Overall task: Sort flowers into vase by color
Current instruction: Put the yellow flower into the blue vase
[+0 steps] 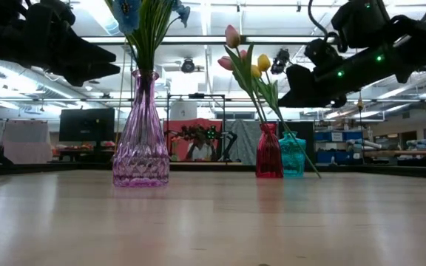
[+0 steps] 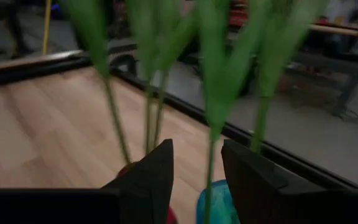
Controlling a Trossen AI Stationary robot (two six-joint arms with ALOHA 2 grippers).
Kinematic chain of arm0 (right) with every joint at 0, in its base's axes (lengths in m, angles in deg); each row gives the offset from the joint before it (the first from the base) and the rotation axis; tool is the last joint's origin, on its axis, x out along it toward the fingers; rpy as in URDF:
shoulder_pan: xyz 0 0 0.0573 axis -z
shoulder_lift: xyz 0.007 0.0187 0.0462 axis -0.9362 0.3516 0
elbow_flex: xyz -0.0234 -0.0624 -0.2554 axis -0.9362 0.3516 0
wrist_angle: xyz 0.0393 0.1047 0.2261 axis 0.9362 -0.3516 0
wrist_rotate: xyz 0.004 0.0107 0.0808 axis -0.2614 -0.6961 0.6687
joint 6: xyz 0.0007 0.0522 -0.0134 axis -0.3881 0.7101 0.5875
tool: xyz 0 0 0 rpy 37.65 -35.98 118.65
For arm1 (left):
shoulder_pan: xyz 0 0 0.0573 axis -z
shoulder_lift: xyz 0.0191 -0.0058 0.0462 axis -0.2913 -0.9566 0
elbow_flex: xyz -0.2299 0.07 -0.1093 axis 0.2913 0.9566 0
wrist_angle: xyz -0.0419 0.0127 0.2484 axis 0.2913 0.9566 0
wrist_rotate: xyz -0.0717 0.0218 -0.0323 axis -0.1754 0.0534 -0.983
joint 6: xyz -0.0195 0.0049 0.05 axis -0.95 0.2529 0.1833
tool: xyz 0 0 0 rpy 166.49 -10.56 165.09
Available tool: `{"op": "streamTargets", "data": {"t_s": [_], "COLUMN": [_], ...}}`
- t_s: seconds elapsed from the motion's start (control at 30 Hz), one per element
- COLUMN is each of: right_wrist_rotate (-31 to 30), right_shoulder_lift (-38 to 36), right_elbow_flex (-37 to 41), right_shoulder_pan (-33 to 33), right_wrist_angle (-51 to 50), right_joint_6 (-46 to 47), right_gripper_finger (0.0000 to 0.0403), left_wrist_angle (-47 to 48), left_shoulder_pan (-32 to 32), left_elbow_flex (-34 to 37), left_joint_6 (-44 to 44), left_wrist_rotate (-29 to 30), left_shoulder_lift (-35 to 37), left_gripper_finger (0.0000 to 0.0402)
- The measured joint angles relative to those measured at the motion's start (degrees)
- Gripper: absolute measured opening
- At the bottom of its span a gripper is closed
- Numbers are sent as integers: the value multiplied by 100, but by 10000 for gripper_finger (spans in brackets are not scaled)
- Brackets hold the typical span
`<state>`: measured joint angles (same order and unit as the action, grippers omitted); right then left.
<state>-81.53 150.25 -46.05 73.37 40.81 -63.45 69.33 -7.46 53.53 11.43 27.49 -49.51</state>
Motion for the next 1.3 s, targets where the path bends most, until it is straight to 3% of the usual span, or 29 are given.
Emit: {"op": "streamTargets", "data": {"t_s": [0.27, 0.7, 0.83, 1.03, 1.3], "right_wrist_rotate": [153, 186, 194, 135, 159], "right_shoulder_lift": [137, 858, 1006, 1000, 225], "right_elbow_flex": [-18, -510, -546, -546, -546], "right_shoulder_pan": [184, 609, 648, 643, 512], "right_wrist_angle": [-2, -6, -4, -106, -43], "right_joint_6": [-992, -1073, -951, -821, -855], "right_gripper_finger": [148, 145, 112, 17, 16], "left_wrist_angle": [-6, -4, 0, 67, 68], "left_shoulder_pan": [0, 0, 0, 0, 0], "left_elbow_flex": [1, 1, 0, 2, 2], "left_joint_6": [16, 16, 16, 14, 14], "left_wrist_rotate": [0, 0, 0, 0, 0], "left_shoulder_lift": [0, -4, -4, -2, -2], "left_gripper_finger": [280, 280, 280, 280, 280]}}
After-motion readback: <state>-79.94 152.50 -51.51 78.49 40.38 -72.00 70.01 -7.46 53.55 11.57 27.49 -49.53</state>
